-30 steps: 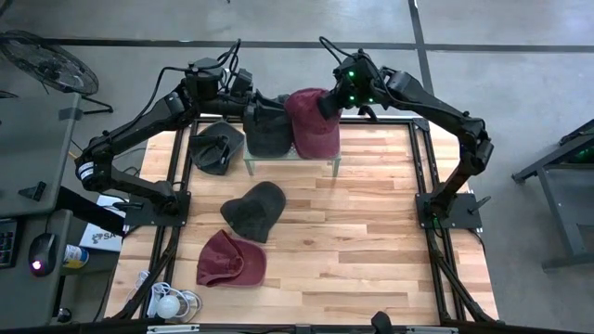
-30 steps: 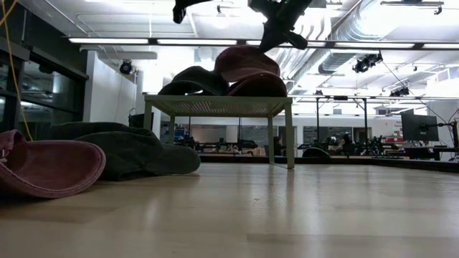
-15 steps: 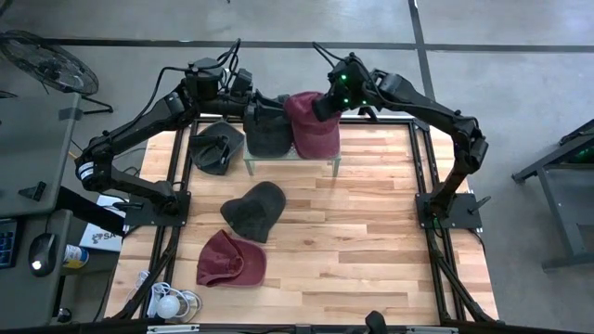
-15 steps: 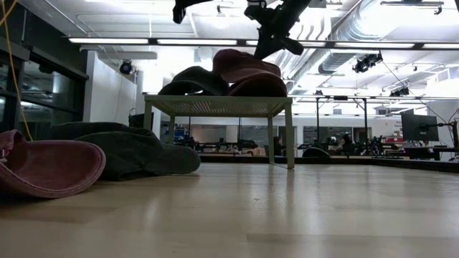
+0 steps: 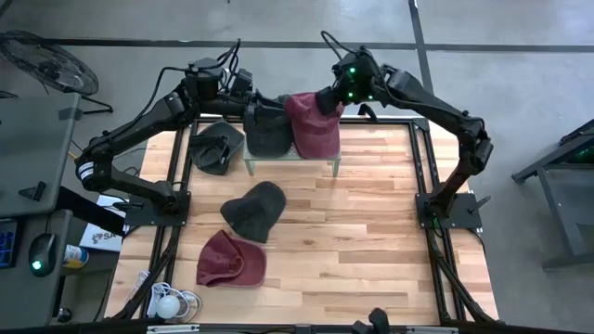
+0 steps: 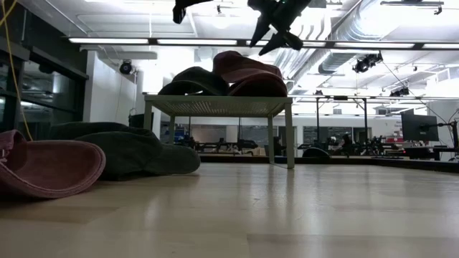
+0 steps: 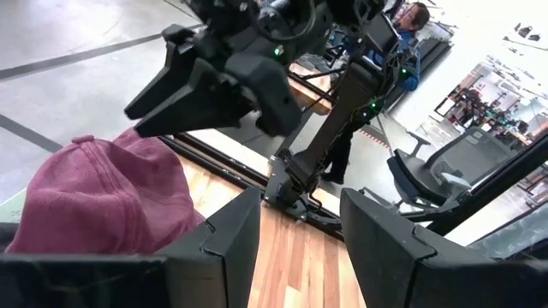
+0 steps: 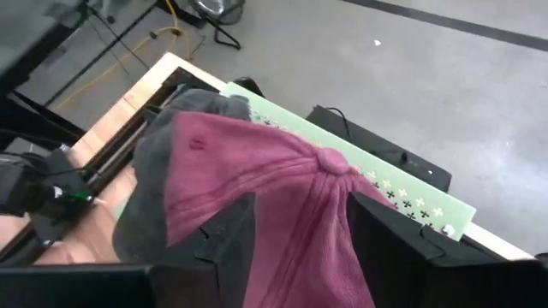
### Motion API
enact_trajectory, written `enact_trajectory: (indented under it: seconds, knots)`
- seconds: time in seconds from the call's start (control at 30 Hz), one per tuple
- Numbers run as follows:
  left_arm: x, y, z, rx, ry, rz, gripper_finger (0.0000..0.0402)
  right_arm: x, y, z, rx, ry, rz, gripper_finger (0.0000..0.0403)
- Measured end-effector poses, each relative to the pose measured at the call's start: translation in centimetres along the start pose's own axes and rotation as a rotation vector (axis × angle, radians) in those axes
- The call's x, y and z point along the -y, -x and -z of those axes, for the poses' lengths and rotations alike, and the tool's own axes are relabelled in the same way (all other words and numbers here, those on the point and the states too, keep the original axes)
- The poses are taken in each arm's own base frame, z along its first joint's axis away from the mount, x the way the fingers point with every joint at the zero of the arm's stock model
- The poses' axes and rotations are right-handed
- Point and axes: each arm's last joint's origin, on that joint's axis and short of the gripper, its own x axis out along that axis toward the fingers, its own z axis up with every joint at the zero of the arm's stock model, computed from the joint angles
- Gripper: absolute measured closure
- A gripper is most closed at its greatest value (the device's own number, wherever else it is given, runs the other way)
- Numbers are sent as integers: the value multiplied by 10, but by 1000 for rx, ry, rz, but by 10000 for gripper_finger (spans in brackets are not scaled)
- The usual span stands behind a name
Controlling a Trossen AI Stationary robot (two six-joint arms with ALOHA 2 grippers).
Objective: Pick & Place hat
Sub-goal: Stack the left black cap on the red cap on the shelf
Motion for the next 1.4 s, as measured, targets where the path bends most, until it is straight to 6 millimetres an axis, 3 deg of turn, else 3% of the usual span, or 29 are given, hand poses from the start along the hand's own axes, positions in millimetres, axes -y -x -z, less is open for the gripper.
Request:
enact_trajectory:
  seconds: [0.43,0.87,1.1,1.4]
  knots:
    - [-3,5,7,-52,42,-102,241,-3,57,0,29,107,-78,227]
    - [-15,35,42,-317,71,-652,241,5,107,19,-60,172,-8,226]
    - [-21,48,59,-490,65,-892,241,8,117,20,-42,193,33,226]
    - [-29,55,79,-578,140,-1052,241,8,117,20,-44,203,35,226]
